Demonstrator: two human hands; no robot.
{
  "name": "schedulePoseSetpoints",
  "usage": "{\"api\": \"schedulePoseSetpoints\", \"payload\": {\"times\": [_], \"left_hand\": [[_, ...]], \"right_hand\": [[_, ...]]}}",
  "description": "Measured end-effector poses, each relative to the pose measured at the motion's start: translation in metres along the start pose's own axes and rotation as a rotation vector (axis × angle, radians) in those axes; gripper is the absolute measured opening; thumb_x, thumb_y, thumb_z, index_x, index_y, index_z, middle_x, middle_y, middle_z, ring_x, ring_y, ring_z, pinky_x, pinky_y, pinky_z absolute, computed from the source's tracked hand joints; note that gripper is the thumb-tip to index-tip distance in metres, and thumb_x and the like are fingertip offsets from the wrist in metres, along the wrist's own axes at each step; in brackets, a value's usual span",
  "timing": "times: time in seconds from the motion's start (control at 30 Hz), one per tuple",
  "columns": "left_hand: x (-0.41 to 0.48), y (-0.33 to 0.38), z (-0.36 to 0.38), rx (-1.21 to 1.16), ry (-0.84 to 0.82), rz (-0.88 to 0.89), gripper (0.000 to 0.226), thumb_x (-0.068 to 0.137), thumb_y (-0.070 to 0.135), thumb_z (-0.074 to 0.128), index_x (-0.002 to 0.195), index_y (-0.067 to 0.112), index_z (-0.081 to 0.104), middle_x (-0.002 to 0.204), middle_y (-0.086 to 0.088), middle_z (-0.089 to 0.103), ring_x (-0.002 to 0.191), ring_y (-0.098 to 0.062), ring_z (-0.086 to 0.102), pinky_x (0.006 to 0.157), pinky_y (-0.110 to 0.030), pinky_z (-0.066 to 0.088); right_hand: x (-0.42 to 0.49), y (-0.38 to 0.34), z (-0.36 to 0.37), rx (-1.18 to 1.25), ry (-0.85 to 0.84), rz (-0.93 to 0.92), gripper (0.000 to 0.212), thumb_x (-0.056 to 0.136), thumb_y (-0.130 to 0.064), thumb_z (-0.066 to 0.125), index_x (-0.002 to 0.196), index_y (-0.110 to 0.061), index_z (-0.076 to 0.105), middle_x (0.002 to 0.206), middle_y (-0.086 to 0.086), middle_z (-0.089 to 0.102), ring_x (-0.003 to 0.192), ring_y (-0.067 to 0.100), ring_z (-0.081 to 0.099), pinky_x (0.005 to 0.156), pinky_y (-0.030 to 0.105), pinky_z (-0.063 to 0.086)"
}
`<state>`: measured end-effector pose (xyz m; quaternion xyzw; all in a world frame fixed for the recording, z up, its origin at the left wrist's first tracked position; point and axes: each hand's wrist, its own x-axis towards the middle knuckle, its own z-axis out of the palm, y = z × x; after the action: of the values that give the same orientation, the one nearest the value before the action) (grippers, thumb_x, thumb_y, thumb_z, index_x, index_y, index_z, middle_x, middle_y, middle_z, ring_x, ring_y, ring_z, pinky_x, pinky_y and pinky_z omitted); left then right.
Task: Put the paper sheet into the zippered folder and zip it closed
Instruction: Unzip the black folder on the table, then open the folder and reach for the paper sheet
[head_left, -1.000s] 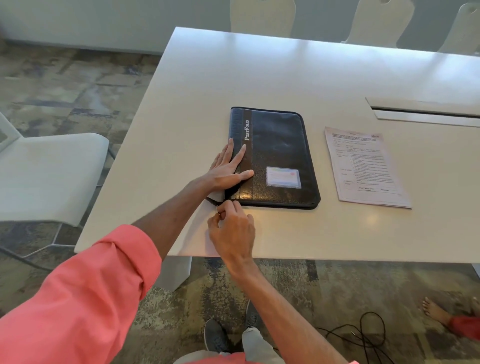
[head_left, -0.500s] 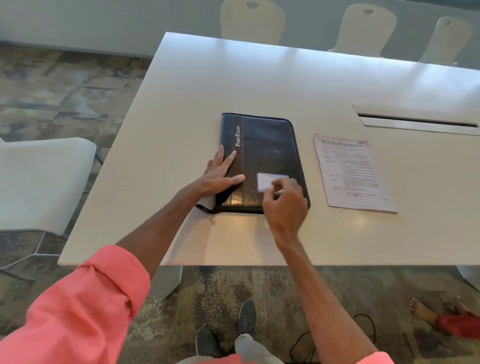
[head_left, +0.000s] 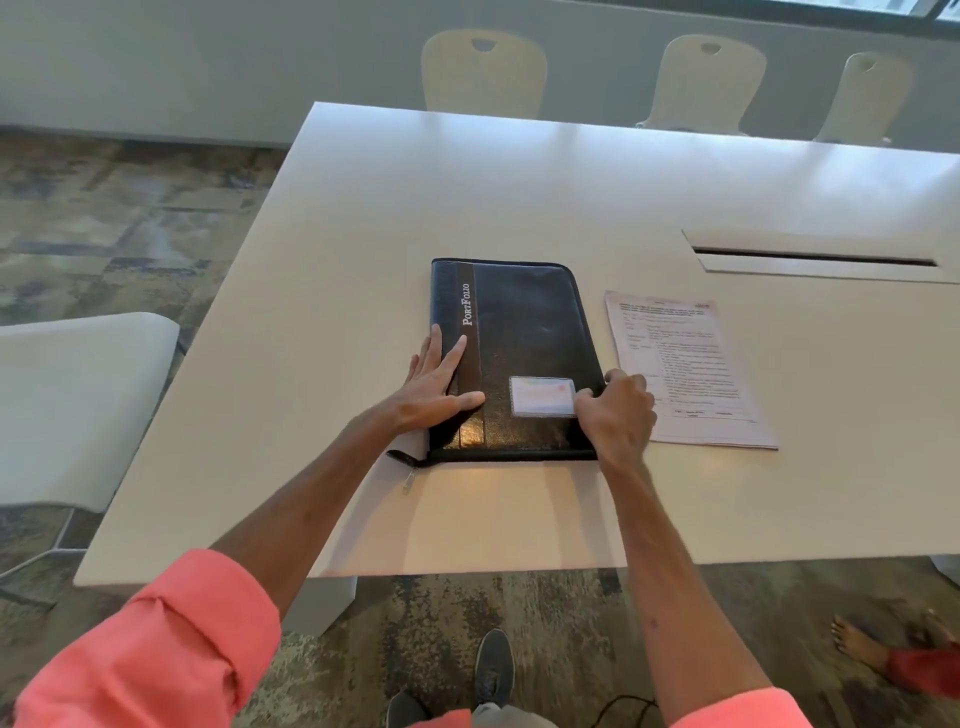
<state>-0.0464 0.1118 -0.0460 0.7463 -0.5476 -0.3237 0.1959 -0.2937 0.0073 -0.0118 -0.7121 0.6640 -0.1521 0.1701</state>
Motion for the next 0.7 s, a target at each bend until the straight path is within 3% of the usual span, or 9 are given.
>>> {"api": "schedulePoseSetpoints", "payload": {"times": [0.17,0.3,0.47,0.57,0.63,0.7], "left_hand": [[-0.001,0.001,-0.005,0.066,0.085,0.045,0.101,0.104,0.058,0.066,0.177,0.026,0.004,0.174,0.001,-0.044,0.165,-0.024,-0.031,0.137,-0.051,-0.011],[0.001,0.016,-0.012,0.035,0.207,0.091,0.092,0.106,0.055,0.065,0.176,0.027,0.013,0.176,0.005,-0.039,0.166,-0.022,-0.028,0.137,-0.052,-0.006],[0.000,0.042,-0.026,-0.022,0.245,0.145,0.083,0.109,0.054,0.059,0.176,0.031,0.015,0.180,0.008,-0.031,0.168,-0.017,-0.024,0.139,-0.052,0.001],[-0.006,0.063,-0.038,-0.083,0.285,0.190,0.080,0.111,0.055,0.053,0.176,0.029,0.015,0.179,0.011,-0.032,0.169,-0.016,-0.020,0.139,-0.049,0.004],[-0.011,0.078,-0.052,-0.121,0.321,0.212,0.076,0.113,0.052,0.048,0.176,0.027,0.014,0.179,0.010,-0.031,0.170,-0.016,-0.016,0.139,-0.049,0.006],[-0.017,0.097,-0.069,-0.160,0.372,0.230,0.070,0.116,0.048,0.043,0.176,0.027,0.014,0.181,0.009,-0.025,0.171,-0.017,-0.008,0.138,-0.048,0.010]], "right_hand": [[0.019,0.005,-0.009,0.195,-0.049,0.080,0.042,0.093,-0.008,0.069,0.136,-0.006,0.070,0.132,0.018,0.073,0.124,0.039,0.068,0.108,0.046,0.054],[0.027,0.001,-0.028,0.445,-0.090,0.188,0.036,0.089,-0.003,0.068,0.122,-0.011,0.078,0.106,0.009,0.078,0.100,0.029,0.070,0.093,0.037,0.057],[0.033,-0.026,-0.065,0.624,-0.115,0.119,0.027,0.081,-0.011,0.068,0.101,-0.016,0.084,0.092,0.003,0.080,0.096,0.027,0.077,0.093,0.046,0.065],[0.027,-0.048,-0.087,0.787,-0.158,0.008,0.021,0.075,-0.016,0.070,0.088,-0.017,0.086,0.083,0.003,0.083,0.088,0.024,0.080,0.079,0.038,0.064],[0.022,-0.065,-0.096,0.931,-0.243,-0.052,0.018,0.079,-0.016,0.071,0.088,-0.016,0.087,0.083,0.005,0.084,0.078,0.020,0.077,0.068,0.032,0.058],[0.017,-0.080,-0.101,1.069,-0.377,-0.091,0.023,0.088,-0.019,0.068,0.099,-0.014,0.088,0.092,0.006,0.085,0.076,0.016,0.074,0.069,0.031,0.053]]}}
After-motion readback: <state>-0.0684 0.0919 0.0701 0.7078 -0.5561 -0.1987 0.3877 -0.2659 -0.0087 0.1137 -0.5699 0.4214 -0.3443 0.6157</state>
